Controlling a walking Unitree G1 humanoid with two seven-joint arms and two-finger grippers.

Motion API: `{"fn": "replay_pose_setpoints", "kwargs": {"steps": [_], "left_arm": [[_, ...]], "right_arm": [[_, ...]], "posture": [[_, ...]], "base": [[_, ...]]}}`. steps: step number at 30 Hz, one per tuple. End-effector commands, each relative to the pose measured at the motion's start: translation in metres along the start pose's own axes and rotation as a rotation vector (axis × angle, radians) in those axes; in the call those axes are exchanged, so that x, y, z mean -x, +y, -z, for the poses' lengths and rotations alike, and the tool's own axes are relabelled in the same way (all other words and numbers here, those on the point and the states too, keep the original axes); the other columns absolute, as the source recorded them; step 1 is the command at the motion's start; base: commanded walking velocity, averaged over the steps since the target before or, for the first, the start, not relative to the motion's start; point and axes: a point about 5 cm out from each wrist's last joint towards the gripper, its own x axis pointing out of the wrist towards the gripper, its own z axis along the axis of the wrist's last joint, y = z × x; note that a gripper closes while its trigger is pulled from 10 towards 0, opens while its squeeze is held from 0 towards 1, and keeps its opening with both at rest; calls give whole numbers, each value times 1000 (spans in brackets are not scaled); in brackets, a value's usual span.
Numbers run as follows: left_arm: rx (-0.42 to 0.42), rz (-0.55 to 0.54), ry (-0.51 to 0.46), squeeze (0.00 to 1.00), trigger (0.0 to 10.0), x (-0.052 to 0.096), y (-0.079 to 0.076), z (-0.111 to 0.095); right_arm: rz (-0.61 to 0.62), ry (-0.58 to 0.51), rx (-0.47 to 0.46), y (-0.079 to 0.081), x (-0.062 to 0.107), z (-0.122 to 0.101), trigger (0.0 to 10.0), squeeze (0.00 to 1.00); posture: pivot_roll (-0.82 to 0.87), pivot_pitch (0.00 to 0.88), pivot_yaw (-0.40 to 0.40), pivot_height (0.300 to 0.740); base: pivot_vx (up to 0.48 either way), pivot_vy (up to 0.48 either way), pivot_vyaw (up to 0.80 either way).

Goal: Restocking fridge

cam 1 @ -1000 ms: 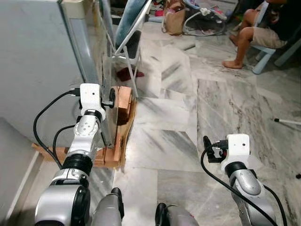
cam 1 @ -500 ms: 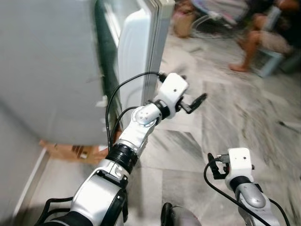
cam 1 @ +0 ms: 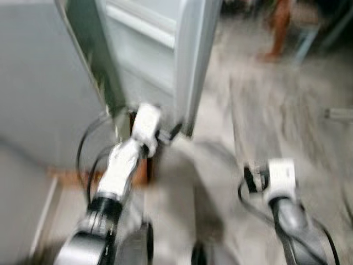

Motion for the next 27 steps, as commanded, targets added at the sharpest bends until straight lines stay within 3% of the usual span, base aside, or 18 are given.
{"fn": "replay_pose_setpoints", "kwargs": {"steps": [1, 11, 20, 25, 27], "left_arm": [[14, -48, 6, 0, 10000, 6, 6, 1], [-8, -98, 32, 0, 10000, 30, 15, 7], [-37, -122, 54, 0, 10000, 41, 16, 7], [-56, -153, 104, 0, 10000, 56, 17, 11], [-78, -182, 131, 0, 10000, 71, 20, 11]], "right_arm": [[8, -18, -7, 0, -1, -4, 10000, 0], [2, -48, -18, 5, -7, -10, 10000, 0], [-9, -65, -36, 10, -15, -17, 10000, 0], [-27, -86, -41, 12, -18, -22, 10000, 0], [-28, -105, -37, 13, -21, -26, 10000, 0]], "posture": [[-10, 153, -67, 740], [7, 165, -69, 740], [19, 166, -66, 740], [38, 180, -53, 740], [63, 194, -31, 740]], "base": [[356, -319, 0], [427, -83, 0], [451, 0, -89], [410, 0, -355], [0, 0, 0]]}}
